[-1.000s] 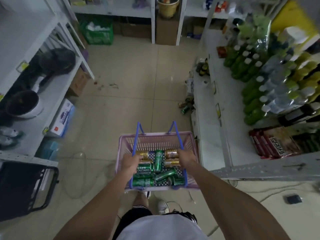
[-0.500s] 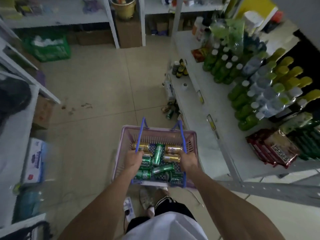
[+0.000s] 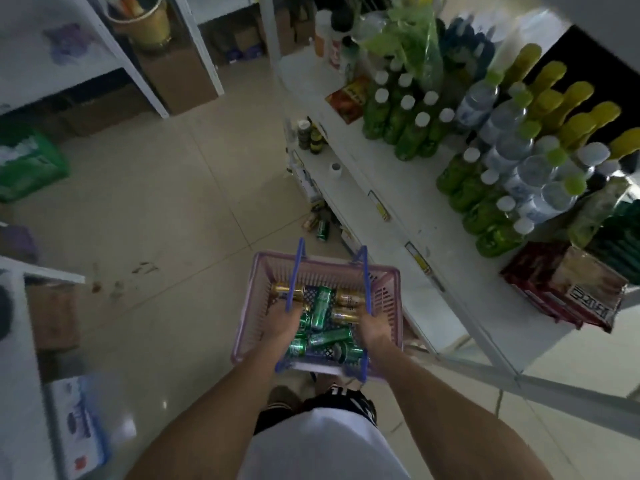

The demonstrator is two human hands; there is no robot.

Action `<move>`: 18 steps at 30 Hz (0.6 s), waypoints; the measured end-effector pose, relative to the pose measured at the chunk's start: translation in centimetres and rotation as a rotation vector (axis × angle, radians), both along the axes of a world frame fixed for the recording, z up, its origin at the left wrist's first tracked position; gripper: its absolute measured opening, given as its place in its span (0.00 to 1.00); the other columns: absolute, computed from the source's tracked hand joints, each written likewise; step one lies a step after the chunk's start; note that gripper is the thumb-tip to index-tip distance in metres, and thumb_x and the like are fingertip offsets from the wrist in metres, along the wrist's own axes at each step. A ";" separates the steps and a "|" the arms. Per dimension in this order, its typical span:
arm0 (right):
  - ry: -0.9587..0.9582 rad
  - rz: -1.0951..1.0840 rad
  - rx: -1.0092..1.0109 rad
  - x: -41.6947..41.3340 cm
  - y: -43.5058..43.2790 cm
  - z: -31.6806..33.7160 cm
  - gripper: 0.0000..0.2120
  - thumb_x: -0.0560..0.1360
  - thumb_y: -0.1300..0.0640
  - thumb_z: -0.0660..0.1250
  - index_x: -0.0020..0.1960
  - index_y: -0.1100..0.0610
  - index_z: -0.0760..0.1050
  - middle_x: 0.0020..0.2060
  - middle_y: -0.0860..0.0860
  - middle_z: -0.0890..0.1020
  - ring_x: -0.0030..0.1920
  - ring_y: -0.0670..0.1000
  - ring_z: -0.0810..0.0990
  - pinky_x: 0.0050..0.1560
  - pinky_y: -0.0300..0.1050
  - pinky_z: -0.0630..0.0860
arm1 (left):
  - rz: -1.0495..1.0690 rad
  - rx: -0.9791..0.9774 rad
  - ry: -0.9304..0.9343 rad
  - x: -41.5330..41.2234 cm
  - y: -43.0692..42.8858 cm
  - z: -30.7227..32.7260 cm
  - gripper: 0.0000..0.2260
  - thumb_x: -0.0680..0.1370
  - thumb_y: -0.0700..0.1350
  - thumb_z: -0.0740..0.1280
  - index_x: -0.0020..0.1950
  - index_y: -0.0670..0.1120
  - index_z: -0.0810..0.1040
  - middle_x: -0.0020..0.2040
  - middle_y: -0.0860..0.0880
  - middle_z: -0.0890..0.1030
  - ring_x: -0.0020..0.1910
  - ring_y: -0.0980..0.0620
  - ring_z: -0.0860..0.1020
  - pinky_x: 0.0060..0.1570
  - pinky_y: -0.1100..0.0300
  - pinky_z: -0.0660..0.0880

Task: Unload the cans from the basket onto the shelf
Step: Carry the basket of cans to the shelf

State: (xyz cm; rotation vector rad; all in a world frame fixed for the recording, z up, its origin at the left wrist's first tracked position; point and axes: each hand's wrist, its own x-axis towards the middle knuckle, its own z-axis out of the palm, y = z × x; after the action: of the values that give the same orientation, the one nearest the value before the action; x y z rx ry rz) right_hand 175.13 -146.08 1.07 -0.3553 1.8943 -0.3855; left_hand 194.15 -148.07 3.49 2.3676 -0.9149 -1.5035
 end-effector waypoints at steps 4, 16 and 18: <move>-0.010 -0.155 0.015 1.0 -0.1 0.2 0.15 0.82 0.51 0.64 0.56 0.65 0.75 0.35 0.55 0.75 0.32 0.52 0.73 0.36 0.48 0.71 | -0.092 0.025 -0.011 0.0 -3.6 0.0 0.18 0.78 0.47 0.67 0.59 0.33 0.77 0.35 0.37 0.75 0.33 0.40 0.76 0.33 0.54 0.66; 0.009 -0.658 0.036 5.9 1.0 0.9 0.14 0.84 0.50 0.62 0.50 0.62 0.72 0.32 0.51 0.70 0.30 0.50 0.68 0.33 0.45 0.65 | -0.645 0.176 -0.009 -1.5 -10.7 -1.3 0.11 0.82 0.49 0.63 0.44 0.43 0.69 0.33 0.47 0.66 0.29 0.50 0.65 0.32 0.56 0.61; 0.003 -0.745 0.032 6.9 1.2 0.9 0.13 0.83 0.51 0.62 0.52 0.63 0.73 0.32 0.52 0.69 0.31 0.50 0.68 0.33 0.45 0.64 | -0.710 0.147 0.003 -1.3 -11.0 -1.0 0.13 0.82 0.47 0.62 0.41 0.44 0.65 0.30 0.48 0.62 0.27 0.50 0.60 0.30 0.57 0.56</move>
State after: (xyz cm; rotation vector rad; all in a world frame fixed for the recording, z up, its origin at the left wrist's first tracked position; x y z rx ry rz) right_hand 182.08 -144.88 1.96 0.3945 1.9830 -0.8398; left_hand 192.84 -159.04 2.53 2.2386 -1.8347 -1.8398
